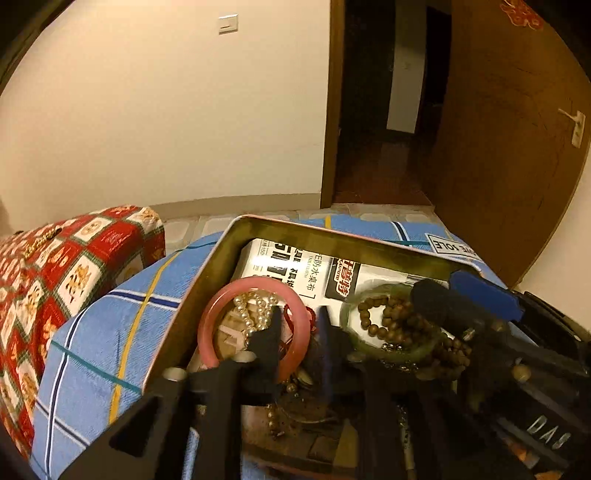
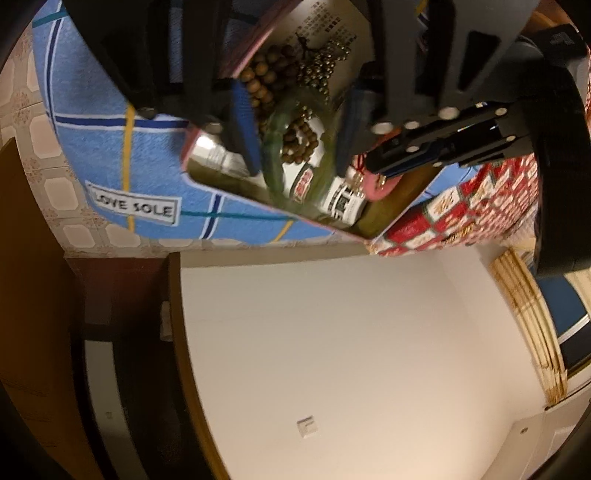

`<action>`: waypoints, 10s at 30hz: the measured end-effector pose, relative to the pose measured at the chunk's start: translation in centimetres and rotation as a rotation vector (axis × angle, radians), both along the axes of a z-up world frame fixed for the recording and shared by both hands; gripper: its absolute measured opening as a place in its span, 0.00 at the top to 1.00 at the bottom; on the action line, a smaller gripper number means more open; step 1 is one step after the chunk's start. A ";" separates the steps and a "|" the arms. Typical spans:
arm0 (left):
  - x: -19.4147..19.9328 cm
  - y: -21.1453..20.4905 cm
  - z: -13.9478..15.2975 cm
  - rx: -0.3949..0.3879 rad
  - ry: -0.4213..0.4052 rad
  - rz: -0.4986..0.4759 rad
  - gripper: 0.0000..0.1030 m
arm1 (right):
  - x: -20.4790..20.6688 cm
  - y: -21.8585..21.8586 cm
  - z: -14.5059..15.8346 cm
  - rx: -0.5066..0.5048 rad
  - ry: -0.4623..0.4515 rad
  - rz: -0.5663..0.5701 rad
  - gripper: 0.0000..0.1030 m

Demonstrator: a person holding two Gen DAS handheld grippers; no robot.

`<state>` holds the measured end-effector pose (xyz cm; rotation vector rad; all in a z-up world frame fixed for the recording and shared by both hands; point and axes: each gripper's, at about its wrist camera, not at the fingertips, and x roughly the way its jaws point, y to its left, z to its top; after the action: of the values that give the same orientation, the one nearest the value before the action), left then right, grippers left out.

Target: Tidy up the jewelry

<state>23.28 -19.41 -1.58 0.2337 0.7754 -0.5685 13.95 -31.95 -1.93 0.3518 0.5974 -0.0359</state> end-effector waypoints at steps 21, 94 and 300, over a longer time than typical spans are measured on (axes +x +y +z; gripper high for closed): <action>-9.0 11.7 4.0 0.052 -0.153 0.306 0.30 | -4.2 4.2 1.8 -0.136 -0.171 -0.050 0.25; -15.4 21.2 -2.2 -0.140 -0.007 0.300 0.81 | -3.3 13.0 -2.6 -0.070 0.178 0.273 0.25; -20.1 13.0 1.2 -0.135 -0.414 0.423 0.26 | -17.0 8.3 3.1 -0.301 -0.420 -0.229 0.00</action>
<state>3.18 -6.36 -0.42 0.0535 0.3636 -0.1592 -3.02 -23.66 1.19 0.1263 0.1293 -0.2633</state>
